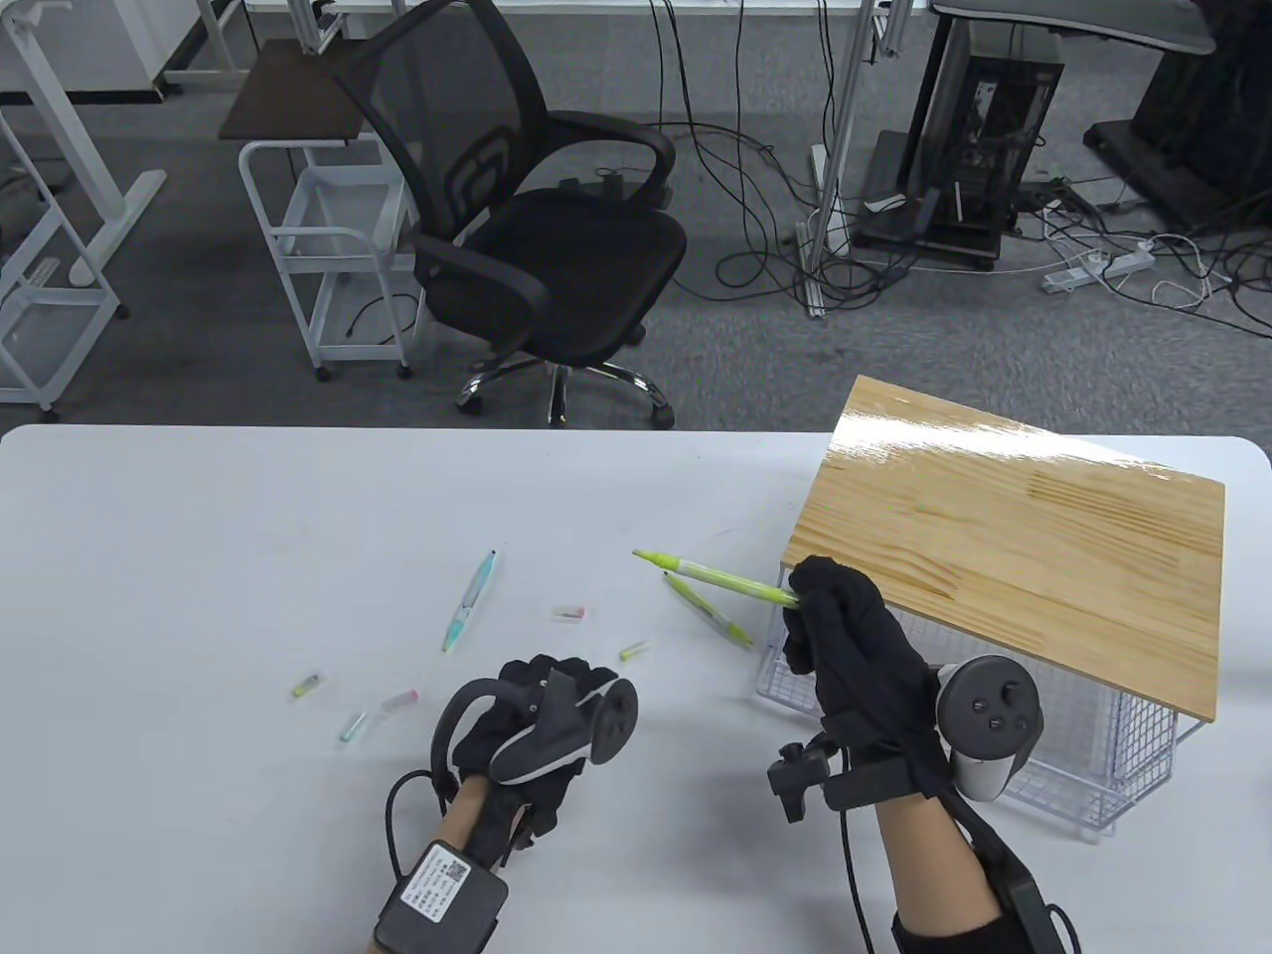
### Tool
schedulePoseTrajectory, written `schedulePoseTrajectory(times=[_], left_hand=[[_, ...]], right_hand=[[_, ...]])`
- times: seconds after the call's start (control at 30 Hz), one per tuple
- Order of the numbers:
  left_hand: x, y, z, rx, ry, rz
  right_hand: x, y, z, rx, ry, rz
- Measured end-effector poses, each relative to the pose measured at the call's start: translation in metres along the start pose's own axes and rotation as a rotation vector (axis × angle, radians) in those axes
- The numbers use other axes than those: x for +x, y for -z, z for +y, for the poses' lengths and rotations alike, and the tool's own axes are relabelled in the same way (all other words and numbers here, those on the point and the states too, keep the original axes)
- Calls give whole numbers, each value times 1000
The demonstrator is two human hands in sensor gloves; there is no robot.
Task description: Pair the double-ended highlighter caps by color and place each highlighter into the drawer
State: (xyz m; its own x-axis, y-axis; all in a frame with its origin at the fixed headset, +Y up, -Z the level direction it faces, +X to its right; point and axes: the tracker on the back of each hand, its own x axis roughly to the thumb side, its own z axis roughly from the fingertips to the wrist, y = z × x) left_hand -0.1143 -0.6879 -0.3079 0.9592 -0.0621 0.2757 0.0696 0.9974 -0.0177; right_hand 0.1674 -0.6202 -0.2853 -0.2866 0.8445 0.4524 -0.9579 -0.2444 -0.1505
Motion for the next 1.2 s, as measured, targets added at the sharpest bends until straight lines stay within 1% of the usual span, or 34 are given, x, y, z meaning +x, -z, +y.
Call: schedulePoseTrajectory(times=[0.1, 0.17, 0.23, 0.37, 0.47, 0.67, 0.77, 0.83, 0.97, 1.03, 1.2], left_hand=[[-17, -15, 24, 164, -193, 15], [-29, -25, 34, 248, -306, 21], [-40, -33, 41, 302, -383, 27], [-61, -42, 44, 357, -488, 64], [-75, -43, 40, 375, -598, 71], [-96, -39, 30, 353, -813, 105], [-102, -38, 27, 346, -915, 120], [-106, -38, 24, 346, -1017, 127], [-111, -36, 19, 308, -1199, 98], [-111, -36, 18, 301, -1236, 93], [-109, -34, 16, 294, -1226, 76]], right_hand=[[2, -1, 5, 22, 5, -3], [3, -2, 8, 37, 2, -6], [4, -2, 12, 47, -12, -15], [5, -2, 17, 66, -30, -23], [5, -4, 21, 82, -37, -23], [5, -8, 33, 130, -74, -29], [3, -9, 39, 158, -83, -27], [2, -10, 44, 174, -99, -26], [-1, -11, 50, 195, -116, -23], [-2, -11, 51, 202, -120, -22], [-3, -12, 55, 212, -131, -25]])
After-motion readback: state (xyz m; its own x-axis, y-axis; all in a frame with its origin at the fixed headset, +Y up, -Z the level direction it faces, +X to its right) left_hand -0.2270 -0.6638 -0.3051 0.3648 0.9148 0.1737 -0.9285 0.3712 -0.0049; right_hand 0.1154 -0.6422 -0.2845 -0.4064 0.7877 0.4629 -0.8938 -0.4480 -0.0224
